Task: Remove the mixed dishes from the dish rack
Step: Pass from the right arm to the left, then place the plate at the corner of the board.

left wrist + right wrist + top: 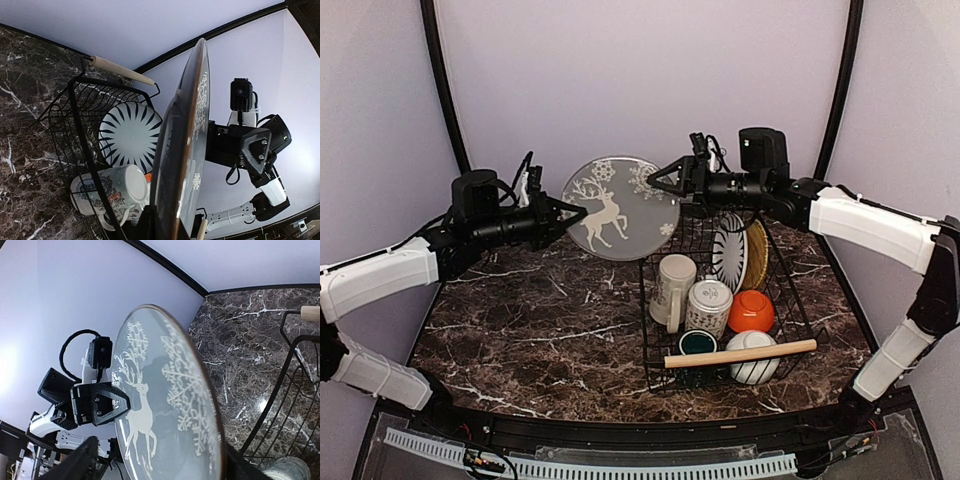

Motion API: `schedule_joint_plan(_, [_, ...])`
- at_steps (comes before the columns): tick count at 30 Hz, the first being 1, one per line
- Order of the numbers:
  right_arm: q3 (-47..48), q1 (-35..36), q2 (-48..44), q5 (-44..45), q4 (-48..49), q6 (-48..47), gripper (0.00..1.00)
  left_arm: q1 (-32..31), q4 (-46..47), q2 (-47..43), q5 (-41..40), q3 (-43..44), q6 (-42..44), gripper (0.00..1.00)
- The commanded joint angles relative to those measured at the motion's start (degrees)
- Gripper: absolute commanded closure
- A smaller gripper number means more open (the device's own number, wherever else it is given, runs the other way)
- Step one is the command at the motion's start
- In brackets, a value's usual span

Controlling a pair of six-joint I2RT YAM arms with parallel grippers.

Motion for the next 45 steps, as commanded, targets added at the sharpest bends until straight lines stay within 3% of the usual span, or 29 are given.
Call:
schedule_joint_plan(1, [0.4, -0.97, -2.52, 2.92, -1.18, -3.66, 0.1, 3.21, 0.11, -2.08, 2.18, -1.01, -1.08, 0.99])
schedule_joint_plan(4, [0.22, -1.41, -4.32, 7.02, -6.53, -7.38, 0.01, 7.44, 0.56, -3.0, 4.31, -2.52, -2.48, 0.99])
schedule_joint_plan(12, [3.62, -1.81, -8.28, 23.95, -24.88, -18.63, 0.01, 22.97, -8.21, -7.6, 10.73, -4.43, 1.46, 0.99])
schedule_joint_plan(21, [11.33, -1.81, -5.38, 44.15, -45.46, -22.78, 0.01, 40.59, -4.29, -2.48, 17.53, -6.64, 1.01, 0.99])
schedule_joint_plan(25, [12.72, -1.76, -4.86, 44.93, -47.44, -23.63, 0.01, 43.53, 1.27, 2.33, 14.26, -6.41, -1.26, 0.99])
schedule_joint_plan(30, [7.77, -1.77, -8.65, 43.4, -42.39, -27.84, 0.01, 44.2, 4.82, 10.14, 7.78, -5.62, -2.76, 0.99])
schedule_joint_plan(38, [7.26, -1.81, -9.68, 39.75, -42.03, -28.23, 0.04, 45.32, 24.23, 23.75, 2.65, -7.75, -8.08, 0.99])
schedule_joint_plan(45, [7.26, -1.77, -9.46, 38.21, -41.71, -27.45, 0.04, 46.28, 21.54, 31.26, 0.49, -3.27, -4.76, 0.99])
